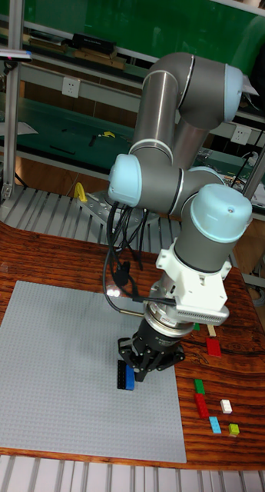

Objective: Build with small Lego blocks

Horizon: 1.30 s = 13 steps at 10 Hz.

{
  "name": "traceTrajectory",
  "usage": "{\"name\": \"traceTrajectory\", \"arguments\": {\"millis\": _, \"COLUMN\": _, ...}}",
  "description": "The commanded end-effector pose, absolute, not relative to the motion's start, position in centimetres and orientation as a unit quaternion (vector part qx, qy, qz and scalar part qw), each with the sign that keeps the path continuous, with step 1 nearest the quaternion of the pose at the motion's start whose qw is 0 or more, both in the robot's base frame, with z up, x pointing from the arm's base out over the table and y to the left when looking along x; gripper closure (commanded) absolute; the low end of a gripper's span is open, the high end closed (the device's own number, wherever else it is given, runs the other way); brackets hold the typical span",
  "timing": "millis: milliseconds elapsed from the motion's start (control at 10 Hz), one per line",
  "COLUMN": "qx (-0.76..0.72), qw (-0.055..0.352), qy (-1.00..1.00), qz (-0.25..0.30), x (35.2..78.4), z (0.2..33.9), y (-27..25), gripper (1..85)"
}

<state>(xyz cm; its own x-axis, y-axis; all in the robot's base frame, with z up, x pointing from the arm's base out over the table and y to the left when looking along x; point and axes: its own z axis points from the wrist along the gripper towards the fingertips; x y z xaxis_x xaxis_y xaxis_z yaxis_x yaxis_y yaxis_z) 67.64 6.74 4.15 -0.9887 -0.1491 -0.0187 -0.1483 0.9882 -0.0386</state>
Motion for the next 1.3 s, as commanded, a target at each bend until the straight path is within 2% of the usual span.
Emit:
{"name": "traceTrajectory", "arguments": {"millis": 0, "qx": -0.102, "qw": 0.009, "qy": 0.995, "qz": -0.008, "x": 67.5, "z": 4.3, "y": 7.2, "gripper": 84.7}}
{"name": "traceTrajectory", "arguments": {"millis": 200, "qx": -0.075, "qw": 0.002, "qy": 0.997, "qz": 0.014, "x": 67.0, "z": 4.2, "y": 8.6, "gripper": 83.0}}
{"name": "traceTrajectory", "arguments": {"millis": 500, "qx": -0.020, "qw": 0.013, "qy": 1.000, "qz": -0.002, "x": 66.4, "z": 3.1, "y": 13.2, "gripper": 83.3}}
{"name": "traceTrajectory", "arguments": {"millis": 1000, "qx": -0.075, "qw": -0.018, "qy": 0.997, "qz": 0.007, "x": 65.0, "z": 3.5, "y": 12.6, "gripper": 84.3}}
{"name": "traceTrajectory", "arguments": {"millis": 1200, "qx": -0.069, "qw": -0.009, "qy": 0.997, "qz": 0.029, "x": 65.4, "z": 3.6, "y": 13.7, "gripper": 79.7}}
